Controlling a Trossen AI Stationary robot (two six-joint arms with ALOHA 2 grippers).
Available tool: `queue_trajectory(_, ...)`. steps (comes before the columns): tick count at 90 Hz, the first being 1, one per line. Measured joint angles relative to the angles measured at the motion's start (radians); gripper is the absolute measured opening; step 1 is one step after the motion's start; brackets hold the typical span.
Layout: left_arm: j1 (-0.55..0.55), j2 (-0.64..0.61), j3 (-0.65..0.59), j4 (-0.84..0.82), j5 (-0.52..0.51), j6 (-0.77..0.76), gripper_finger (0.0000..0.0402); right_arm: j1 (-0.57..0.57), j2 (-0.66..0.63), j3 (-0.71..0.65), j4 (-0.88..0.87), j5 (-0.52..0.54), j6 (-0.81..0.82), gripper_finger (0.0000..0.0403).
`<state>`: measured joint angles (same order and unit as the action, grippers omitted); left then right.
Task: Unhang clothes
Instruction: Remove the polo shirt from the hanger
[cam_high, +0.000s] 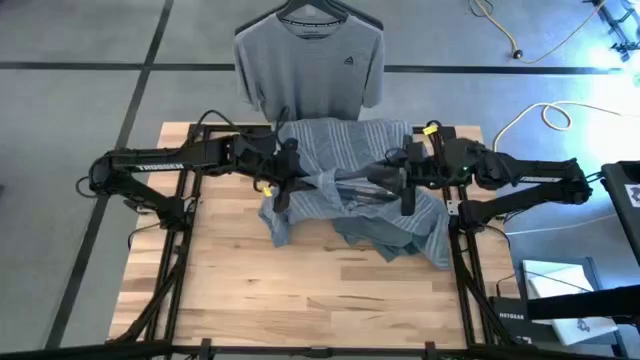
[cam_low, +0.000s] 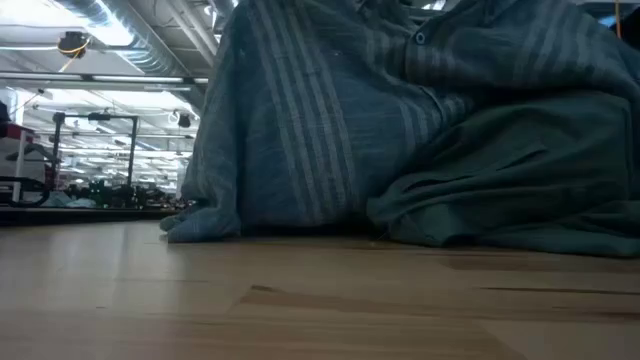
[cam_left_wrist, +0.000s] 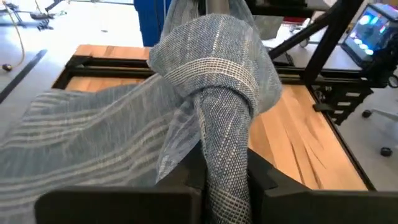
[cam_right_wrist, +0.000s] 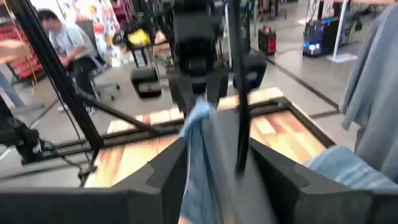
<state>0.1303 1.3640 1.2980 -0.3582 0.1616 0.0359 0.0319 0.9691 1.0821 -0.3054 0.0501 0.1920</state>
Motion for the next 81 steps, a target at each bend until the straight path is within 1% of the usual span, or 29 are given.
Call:
queue_trajectory(6,0.0,0.0,0.0,-0.003,-0.004,0.001,0.0027,-0.001,0.0,0.0,-0.002,-0.021,-0.022,0.0088)
queue_trajectory(13,0.0,0.0,0.0,-0.003,0.001,0.002,0.0027,0.0,-0.003,0.0,-0.003,-0.027,-0.035,0.0038)
queue_trajectory(17,0.0,0.0,0.0,-0.002,0.003,0.002,0.0031,0.0,-0.008,0.0,-0.003,-0.034,-0.041,0.0024)
queue_trajectory(34,0.0,-0.008,0.002,0.007,-0.02,-0.007,0.005,0.0,-0.038,-0.001,-0.022,-0.016,-0.035,0.0027)
queue_trajectory(50,0.0,-0.024,0.002,-0.001,-0.051,-0.009,0.0054,0.0,-0.113,-0.001,-0.085,-0.013,-0.039,0.0026)
queue_trajectory(63,0.001,-0.029,0.002,-0.013,-0.057,-0.004,0.0056,0.0,-0.178,-0.001,-0.149,-0.005,-0.034,0.0026)
queue_trajectory(81,0.002,-0.029,0.003,-0.038,-0.059,-0.003,0.0057,0.0,-0.249,-0.001,-0.23,0.011,0.026,0.0026)
